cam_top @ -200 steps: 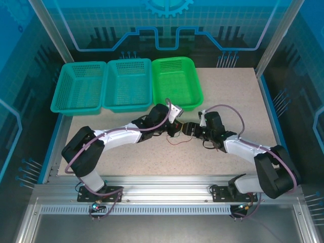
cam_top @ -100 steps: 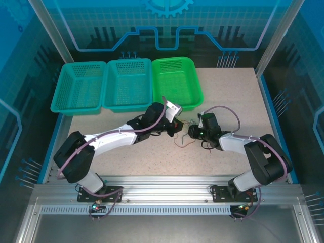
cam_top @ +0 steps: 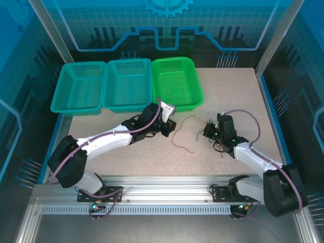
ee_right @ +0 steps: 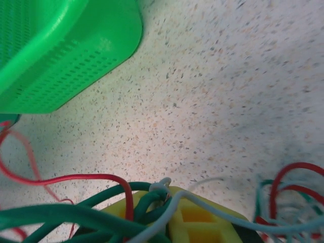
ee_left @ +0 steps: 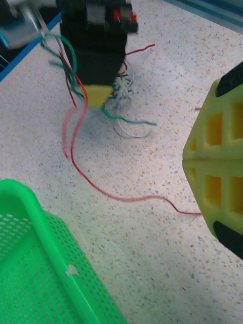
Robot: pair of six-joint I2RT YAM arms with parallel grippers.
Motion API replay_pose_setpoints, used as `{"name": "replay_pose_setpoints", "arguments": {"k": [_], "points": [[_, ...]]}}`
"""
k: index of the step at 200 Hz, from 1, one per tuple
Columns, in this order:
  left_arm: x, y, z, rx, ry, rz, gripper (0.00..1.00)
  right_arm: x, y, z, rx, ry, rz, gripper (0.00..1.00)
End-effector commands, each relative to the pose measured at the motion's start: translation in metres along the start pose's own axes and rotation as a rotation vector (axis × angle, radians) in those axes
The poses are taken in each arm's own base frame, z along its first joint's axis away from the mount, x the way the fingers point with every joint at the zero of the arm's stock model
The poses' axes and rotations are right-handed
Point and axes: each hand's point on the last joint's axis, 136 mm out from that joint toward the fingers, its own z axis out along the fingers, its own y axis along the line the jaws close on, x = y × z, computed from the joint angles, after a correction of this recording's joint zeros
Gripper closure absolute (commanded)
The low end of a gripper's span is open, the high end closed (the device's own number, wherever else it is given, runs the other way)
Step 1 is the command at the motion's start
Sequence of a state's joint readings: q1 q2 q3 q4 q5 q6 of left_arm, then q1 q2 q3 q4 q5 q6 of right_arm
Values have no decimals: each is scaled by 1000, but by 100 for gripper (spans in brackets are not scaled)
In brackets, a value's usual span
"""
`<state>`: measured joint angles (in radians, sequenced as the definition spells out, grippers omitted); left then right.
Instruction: Untangle the cables
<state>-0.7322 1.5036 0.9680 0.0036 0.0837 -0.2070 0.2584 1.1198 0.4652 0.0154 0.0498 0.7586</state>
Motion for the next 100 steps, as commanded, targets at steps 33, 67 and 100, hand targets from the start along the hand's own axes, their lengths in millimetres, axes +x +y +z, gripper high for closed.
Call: {"name": "replay_pose_setpoints", "arguments": {"k": [33, 67, 100], "points": [[5, -13, -12, 117, -15, 33, 90, -16, 3, -23, -30, -41, -90, 100], [-6, -34, 20, 212, -102, 240, 35, -10, 34, -27, -148, 37, -179, 100], [-14, -33, 65, 233, -62, 336, 17, -10, 52, -36, -190, 59, -208, 100]]}}
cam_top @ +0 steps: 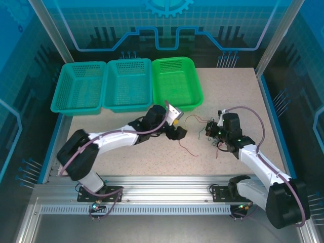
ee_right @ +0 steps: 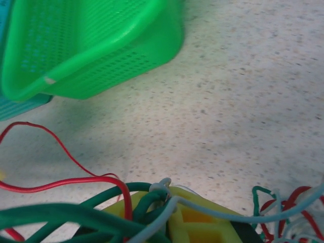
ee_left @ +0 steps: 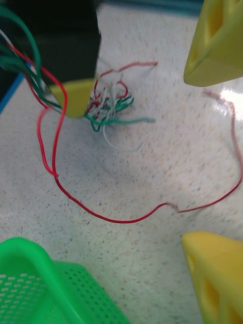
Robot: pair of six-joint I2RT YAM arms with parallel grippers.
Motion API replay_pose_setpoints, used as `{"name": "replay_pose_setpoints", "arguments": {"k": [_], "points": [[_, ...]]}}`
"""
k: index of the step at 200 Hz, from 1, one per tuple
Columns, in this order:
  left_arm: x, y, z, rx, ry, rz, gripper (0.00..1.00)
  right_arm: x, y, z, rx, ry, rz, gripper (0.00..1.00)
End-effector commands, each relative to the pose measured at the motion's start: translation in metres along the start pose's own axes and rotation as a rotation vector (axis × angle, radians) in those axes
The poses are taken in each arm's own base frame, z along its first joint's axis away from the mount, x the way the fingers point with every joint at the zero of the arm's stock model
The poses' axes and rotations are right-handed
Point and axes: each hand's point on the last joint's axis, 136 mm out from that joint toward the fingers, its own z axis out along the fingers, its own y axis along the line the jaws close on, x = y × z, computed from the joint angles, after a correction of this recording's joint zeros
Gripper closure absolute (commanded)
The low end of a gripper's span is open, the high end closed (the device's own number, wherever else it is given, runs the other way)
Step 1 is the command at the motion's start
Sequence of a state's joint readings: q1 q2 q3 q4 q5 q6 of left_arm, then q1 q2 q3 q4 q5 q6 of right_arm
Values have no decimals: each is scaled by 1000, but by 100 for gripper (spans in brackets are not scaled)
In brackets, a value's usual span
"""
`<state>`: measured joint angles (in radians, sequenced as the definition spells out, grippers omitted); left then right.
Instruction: Untangle the cables
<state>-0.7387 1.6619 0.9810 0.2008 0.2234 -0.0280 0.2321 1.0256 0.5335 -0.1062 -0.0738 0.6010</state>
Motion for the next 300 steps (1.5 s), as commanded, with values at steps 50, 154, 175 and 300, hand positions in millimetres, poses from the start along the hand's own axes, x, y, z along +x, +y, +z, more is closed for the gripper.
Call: {"name": "replay_pose_setpoints", "arguments": {"k": [50, 154, 175, 300], "points": [[-35, 32, 63, -65, -103, 84, 20, -3, 33, -11, -85, 44, -49, 100], [-96, -29, -46, 111, -270, -128, 100, 34, -103, 33, 443, 112, 274, 85], [-106, -37, -68, 112, -294, -130, 100, 39, -116, 36, 453, 121, 327, 75], [-189, 86, -216, -381, -426, -269, 100, -17, -68, 0, 117, -67, 307, 8]]}}
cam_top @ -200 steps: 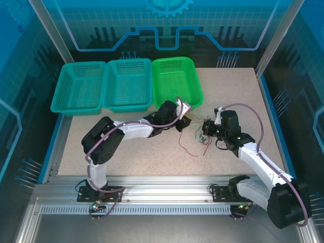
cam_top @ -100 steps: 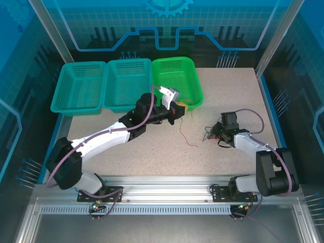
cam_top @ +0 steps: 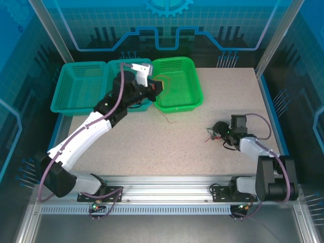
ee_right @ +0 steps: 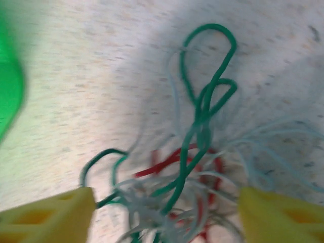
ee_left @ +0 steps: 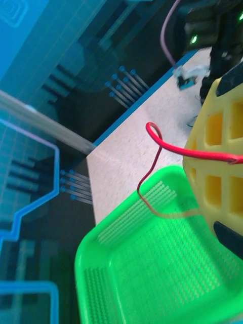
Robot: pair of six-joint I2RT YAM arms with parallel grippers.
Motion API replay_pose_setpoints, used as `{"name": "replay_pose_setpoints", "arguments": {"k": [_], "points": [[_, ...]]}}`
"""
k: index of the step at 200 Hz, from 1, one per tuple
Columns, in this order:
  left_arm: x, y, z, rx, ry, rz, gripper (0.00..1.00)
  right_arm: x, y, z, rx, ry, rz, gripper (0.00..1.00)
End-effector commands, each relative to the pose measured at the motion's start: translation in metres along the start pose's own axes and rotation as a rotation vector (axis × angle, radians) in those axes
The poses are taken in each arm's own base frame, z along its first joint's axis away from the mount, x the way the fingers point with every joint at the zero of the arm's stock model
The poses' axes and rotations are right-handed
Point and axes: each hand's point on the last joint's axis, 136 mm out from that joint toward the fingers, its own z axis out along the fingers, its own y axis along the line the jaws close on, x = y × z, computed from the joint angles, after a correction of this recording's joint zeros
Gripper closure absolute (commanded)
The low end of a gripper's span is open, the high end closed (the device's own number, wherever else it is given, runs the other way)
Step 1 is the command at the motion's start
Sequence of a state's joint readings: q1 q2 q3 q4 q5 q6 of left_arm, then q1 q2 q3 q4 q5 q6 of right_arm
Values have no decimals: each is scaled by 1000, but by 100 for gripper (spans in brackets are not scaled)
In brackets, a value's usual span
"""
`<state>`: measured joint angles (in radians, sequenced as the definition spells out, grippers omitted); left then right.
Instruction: Untangle the cables
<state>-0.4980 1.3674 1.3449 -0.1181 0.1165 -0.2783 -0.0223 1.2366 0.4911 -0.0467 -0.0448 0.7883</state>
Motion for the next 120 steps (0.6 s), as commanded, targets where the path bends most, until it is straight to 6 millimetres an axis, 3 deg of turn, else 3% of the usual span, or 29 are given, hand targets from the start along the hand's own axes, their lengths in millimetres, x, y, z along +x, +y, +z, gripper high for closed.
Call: {"name": "replay_pose_setpoints", "arguments": {"k": [1, 18, 54, 83, 120], "points": [[-24, 39, -24, -150, -26, 11, 100, -8, 39, -34, -166, -61, -83, 7], [-39, 70, -35, -243, -60, -2, 100, -10, 57, -62, -210, -125, -155, 0], [-64, 140, -55, -408, -126, -82, 100, 1, 115, -115, -296, -190, -451, 0], [-80, 198, -69, -525, -163, -147, 100, 26, 152, -130, -372, -124, -591, 0], [-92, 276, -89, -721, -171, -163, 100, 50, 169, -135, -416, -49, -656, 0]]}}
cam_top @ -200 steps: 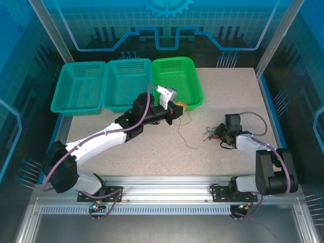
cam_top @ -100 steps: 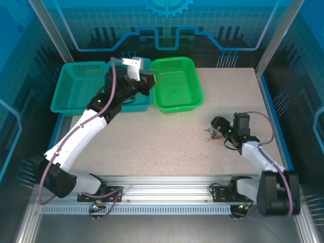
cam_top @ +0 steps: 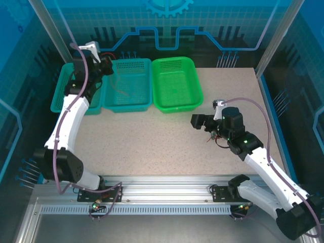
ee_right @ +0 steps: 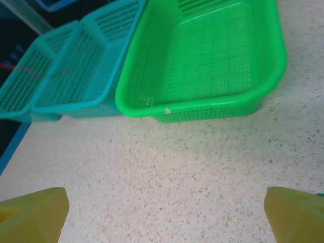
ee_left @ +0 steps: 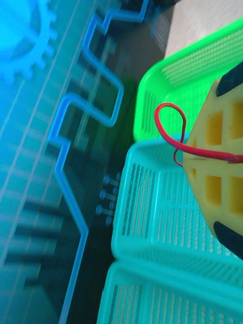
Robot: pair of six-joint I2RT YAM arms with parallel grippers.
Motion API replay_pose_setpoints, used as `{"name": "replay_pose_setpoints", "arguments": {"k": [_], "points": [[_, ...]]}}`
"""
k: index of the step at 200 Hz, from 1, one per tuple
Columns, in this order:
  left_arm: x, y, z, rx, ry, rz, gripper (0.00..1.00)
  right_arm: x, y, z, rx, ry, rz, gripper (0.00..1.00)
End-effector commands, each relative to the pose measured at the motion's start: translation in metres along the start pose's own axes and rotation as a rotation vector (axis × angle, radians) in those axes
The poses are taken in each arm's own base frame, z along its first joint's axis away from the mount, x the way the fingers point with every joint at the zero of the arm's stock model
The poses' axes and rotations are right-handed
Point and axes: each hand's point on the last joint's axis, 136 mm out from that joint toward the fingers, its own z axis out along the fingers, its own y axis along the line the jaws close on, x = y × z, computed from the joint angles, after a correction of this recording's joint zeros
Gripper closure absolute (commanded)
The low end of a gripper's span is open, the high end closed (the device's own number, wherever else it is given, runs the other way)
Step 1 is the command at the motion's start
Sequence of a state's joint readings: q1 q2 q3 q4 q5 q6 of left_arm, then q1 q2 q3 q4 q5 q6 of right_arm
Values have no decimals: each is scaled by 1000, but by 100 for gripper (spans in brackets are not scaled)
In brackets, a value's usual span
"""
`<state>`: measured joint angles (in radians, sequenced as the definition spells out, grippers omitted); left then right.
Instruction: Untangle the cables
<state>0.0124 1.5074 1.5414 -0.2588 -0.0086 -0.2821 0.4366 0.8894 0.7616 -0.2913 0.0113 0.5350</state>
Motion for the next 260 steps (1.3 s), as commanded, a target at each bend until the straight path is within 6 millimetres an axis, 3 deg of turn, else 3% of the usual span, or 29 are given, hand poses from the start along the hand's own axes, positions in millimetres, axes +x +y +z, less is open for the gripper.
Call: {"name": "replay_pose_setpoints", "arguments": {"k": [1, 45, 77, 101, 128, 147, 163, 183, 201, 209, 231, 244, 260], "points": [[-17, 45, 13, -128, -13, -8, 100, 15, 7, -2, -1, 73, -59, 0], [-7, 123, 59, -261, 49, -62, 100, 24, 3, 0, 28, 105, -62, 0], [-13, 182, 80, -371, 57, -80, 100, 28, 2, -2, 36, 126, -56, 1], [-27, 223, 83, -490, 48, -55, 100, 30, 3, -3, 36, 135, -46, 1], [-49, 261, 68, -713, 40, 31, 100, 33, 2, -3, 48, 145, -41, 1], [-56, 269, 63, -739, 27, 40, 100, 35, 1, 0, 55, 155, -38, 1], [-42, 265, 76, -667, 61, 26, 100, 36, 1, 4, 57, 162, -35, 1], [-5, 259, 102, -548, 150, -9, 100, 35, 3, 6, 51, 165, -30, 1], [29, 273, 111, -583, 221, -39, 99, 36, 5, 7, 40, 175, -26, 1], [42, 280, 112, -602, 244, -47, 92, 36, 6, 7, 37, 178, -23, 1], [57, 286, 108, -626, 246, -60, 55, 36, 6, 4, 41, 185, -20, 0], [50, 281, 100, -620, 209, -83, 43, 35, 5, 4, 47, 180, -12, 0], [35, 270, 83, -616, 133, -154, 40, 33, 1, 5, 52, 175, 15, 0]]}}
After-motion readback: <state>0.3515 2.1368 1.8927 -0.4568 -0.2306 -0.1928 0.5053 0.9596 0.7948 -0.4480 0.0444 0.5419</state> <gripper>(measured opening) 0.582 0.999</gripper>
